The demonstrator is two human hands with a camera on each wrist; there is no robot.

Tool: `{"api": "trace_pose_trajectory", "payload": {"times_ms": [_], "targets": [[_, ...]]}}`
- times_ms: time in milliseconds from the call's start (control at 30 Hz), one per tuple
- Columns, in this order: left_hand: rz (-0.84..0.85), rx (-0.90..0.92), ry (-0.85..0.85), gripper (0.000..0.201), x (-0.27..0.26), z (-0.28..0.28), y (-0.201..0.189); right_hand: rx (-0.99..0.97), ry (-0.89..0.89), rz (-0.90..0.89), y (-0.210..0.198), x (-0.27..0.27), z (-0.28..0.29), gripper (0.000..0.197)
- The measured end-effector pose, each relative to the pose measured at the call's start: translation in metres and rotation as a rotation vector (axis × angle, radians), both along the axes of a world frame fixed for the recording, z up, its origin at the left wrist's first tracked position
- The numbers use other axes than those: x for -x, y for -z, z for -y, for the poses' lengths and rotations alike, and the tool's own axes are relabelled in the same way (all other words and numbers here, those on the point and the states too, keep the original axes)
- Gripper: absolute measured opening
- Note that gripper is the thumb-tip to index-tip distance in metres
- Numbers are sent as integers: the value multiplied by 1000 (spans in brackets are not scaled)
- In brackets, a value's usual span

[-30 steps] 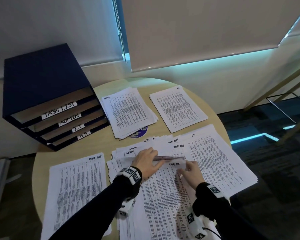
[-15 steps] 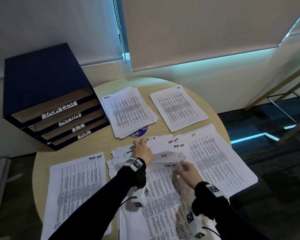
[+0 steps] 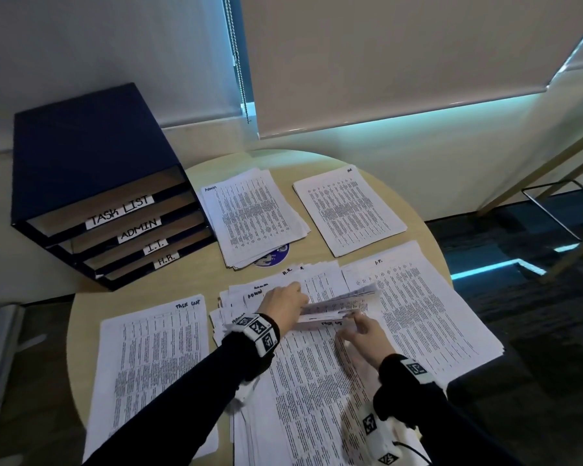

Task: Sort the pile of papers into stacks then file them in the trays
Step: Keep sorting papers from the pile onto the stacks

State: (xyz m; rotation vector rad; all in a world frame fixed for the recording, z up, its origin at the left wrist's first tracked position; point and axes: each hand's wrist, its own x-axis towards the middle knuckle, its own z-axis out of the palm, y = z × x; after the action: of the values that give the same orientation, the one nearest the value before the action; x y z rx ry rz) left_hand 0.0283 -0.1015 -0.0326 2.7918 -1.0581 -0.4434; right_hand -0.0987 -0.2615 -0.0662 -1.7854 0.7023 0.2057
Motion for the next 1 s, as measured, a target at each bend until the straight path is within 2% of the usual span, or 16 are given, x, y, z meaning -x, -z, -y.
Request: {"api": "trace_pose_trajectory", "payload": {"times_ms": [100,167,233,333,400,500,533,633,667,733,800,833,900,933,1000], "targets": [[37,-11,22,19,3,-8,-1,-17,12,17,-4,0,-2,18],[122,7,53,16,5,-10,-1,-46,19,40,-8,0,-3,14],[191,84,77,14,8,-11,-5,-40,3,59,-12,1,-2,10],[177,190,61,6,8,-14,-21,-27,-27,75,-20,1,1,24],[203,219,55,4,4,-18,-35,-20,-54,78,-22,-1,3,24],[316,309,-24,24,-12,-26,-61,-21,-70,63,-26,-1,1,18],[364,384,-31,24,-21,-30,-73,-23,-75,63,-28,-1,-1,16],[526,610,-97,4,-45,-47,-130,-31,-90,93,-30,1,-3,13],[571,663,-174,11,-52,-55,-146,-10,-97,106,-29,2,-2,12],[502,774,-349,16,-65,-73,-172,33,-101,132,-28,5,2,14],[377,845,-506,21,-80,-97,-180,-73,-71,168,-31,8,10,11],[337,854,-558,23,-88,-109,-179,-167,-60,180,-33,11,16,17],[251,827,-603,26,-103,-132,-170,-345,-34,191,-36,18,29,64],[171,811,-608,24,-108,-142,-160,-424,-20,193,-38,21,36,79],[-40,781,-579,19,-110,-157,-138,-571,-21,187,-48,24,43,85]]}}
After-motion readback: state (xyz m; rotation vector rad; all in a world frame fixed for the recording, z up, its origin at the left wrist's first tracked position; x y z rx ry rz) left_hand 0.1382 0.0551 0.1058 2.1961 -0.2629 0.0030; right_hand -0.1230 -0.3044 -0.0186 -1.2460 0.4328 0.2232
